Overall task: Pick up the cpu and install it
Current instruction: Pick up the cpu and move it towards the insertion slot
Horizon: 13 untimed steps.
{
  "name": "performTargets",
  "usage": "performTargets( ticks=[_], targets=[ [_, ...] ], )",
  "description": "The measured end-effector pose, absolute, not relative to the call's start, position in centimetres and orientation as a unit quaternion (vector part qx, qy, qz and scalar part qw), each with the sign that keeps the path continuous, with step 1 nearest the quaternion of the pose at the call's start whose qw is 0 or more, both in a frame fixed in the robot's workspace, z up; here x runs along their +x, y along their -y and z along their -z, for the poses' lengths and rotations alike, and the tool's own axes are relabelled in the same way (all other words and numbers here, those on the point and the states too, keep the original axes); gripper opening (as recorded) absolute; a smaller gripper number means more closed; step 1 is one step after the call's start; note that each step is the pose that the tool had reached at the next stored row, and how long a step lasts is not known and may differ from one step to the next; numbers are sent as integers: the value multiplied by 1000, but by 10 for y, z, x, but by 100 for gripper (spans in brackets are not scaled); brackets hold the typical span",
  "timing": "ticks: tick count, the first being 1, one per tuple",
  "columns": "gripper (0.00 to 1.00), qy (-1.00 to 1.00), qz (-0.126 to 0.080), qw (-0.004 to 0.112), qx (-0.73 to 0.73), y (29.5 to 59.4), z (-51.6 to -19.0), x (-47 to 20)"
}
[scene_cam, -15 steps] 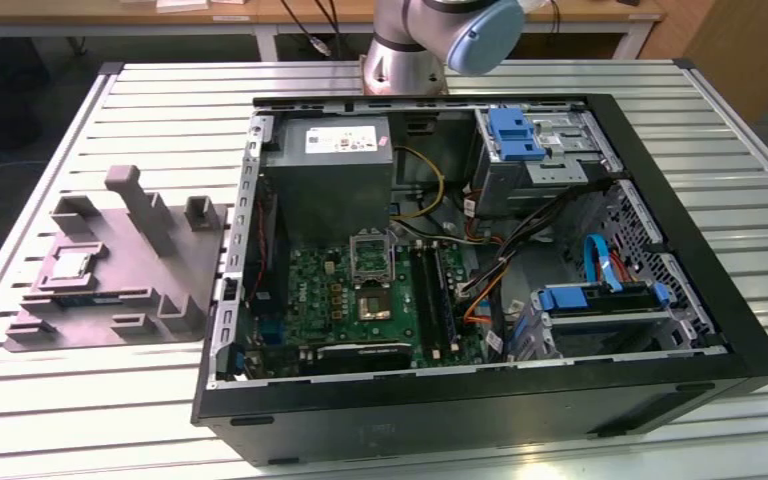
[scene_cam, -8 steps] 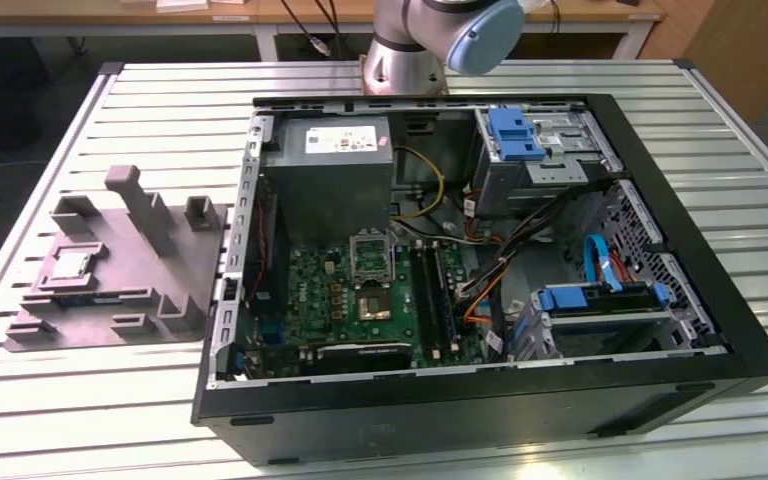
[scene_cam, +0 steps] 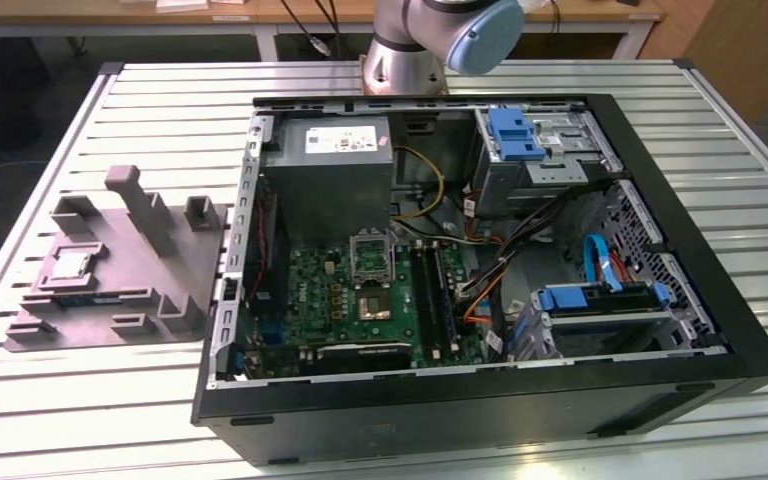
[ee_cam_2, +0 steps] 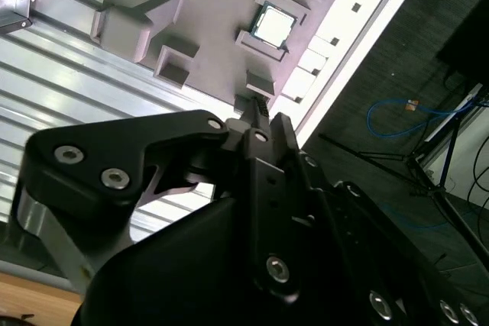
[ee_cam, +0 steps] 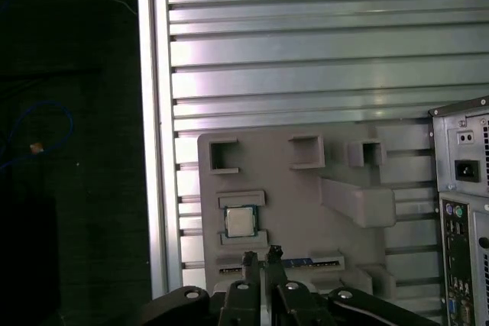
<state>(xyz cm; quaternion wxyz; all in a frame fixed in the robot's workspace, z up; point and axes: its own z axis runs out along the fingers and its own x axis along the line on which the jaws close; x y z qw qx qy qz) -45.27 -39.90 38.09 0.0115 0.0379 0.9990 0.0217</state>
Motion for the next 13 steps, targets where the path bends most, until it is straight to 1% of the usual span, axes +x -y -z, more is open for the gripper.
performTargets(
  ticks=[1, 2, 4, 5, 6, 7, 8, 9, 10, 11, 12, 13],
  targets=[
    [23, -999, -22, 11, 38, 399, -381, -453],
    [23, -999, -22, 11, 38, 399, -381, -453],
    [35, -999, -22, 11, 38, 399, -381, -453],
    [35, -999, -22, 11, 38, 399, -381, -453],
    [41, -999, -22, 11, 38, 399, -381, -453],
    [41, -999, -22, 11, 38, 399, -381, -453],
    [53, -999, -22, 11, 38, 399, -381, -453],
    [53, -999, -22, 11, 38, 399, -381, -453],
    [58, -999, -22, 11, 38, 399, -381, -453],
    [58, -999, -21, 12, 37, 399, -381, -453],
    [64, -999, -19, 12, 34, 399, -381, -453],
    [64, -999, -18, 12, 30, 399, -380, -453]
  ],
)
